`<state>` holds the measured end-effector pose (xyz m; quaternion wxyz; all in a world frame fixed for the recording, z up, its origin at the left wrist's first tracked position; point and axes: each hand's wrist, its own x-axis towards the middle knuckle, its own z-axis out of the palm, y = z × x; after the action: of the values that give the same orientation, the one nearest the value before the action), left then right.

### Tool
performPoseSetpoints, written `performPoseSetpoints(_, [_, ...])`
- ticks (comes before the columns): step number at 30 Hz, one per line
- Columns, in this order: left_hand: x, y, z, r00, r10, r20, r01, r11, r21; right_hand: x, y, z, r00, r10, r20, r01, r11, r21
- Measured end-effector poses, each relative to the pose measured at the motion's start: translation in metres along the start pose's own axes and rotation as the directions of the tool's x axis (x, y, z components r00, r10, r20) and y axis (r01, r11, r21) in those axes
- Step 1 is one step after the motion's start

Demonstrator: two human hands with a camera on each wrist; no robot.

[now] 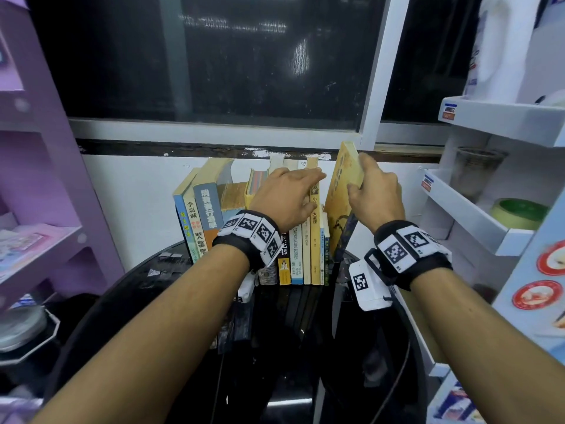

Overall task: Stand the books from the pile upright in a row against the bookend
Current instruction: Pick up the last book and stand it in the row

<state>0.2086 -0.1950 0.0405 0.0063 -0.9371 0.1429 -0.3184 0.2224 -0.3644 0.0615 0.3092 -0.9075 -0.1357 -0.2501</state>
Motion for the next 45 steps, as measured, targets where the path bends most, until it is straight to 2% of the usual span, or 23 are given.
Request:
performPoseSetpoints(7, [-0.001, 0.000, 0.003, 0.999, -0.004, -0.038, 0.005, 1.000, 0.004, -0.003, 0.008, 0.011, 0.996, 0.012, 0.088, -0.011, 1.000, -0.007])
performPoseSetpoints(22, [-0.001, 0.002, 0.012, 0.997, -0.045, -0.057, 0.045, 0.999, 0.007, -0.004, 0.011, 0.027, 0.985, -0.059, 0.165, 0.065, 0.997, -0.033])
performPoseSetpoints(30, [-0.001, 0.002, 0.012, 0.997, -0.045, -0.067, 0.046, 0.999, 0.004, -0.004, 0.018, 0.031, 0.970, -0.008, 0.245, 0.021, 0.998, -0.052])
performPoseSetpoints(39, [-0.002, 0.003, 0.013, 0.997, -0.047, -0.069, 0.047, 0.999, 0.007, 0.006, 0.014, 0.040, 0.958, -0.008, 0.287, 0.045, 0.992, -0.122])
performPoseSetpoints(42, [-0.001, 0.003, 0.014, 0.996, -0.049, -0.070, 0.050, 0.999, 0.012, 0.008, 0.012, 0.042, 0.955, 0.002, 0.297, 0.022, 0.997, -0.078])
performPoseSetpoints(45, [-0.001, 0.004, 0.014, 0.996, -0.051, -0.068, 0.052, 0.999, 0.006, 0.010, 0.008, 0.040, 0.931, 0.050, 0.362, -0.068, 0.997, 0.038])
